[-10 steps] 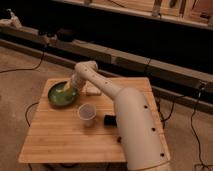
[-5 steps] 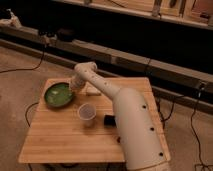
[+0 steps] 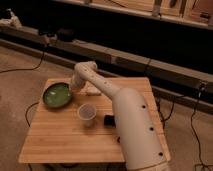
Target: Pick up the ceramic bowl
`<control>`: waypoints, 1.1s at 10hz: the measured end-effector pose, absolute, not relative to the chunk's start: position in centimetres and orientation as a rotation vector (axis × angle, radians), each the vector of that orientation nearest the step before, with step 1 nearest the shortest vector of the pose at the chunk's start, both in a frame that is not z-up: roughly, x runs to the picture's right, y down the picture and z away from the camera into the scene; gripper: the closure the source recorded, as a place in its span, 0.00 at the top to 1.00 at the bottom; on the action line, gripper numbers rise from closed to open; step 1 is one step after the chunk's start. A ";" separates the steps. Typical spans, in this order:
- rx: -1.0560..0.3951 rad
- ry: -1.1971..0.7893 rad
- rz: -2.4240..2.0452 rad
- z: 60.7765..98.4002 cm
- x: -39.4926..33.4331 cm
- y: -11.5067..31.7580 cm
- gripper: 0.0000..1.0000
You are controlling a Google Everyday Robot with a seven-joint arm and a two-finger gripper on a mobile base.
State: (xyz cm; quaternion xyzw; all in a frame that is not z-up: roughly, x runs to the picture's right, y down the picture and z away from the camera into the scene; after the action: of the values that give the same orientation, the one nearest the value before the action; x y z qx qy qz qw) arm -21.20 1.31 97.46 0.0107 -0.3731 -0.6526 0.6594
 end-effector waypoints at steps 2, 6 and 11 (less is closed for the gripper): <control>0.088 -0.860 -1.473 95.8 -21.8 -0.1 0.00; 0.192 -0.891 -1.461 92.2 -21.7 -2.6 0.00; 0.250 -0.899 -1.424 88.4 -19.2 -5.4 0.00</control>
State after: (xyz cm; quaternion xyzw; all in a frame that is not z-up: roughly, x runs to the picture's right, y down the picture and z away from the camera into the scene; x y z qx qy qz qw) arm -19.21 -5.42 88.44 0.1104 -0.3973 -0.6291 0.6589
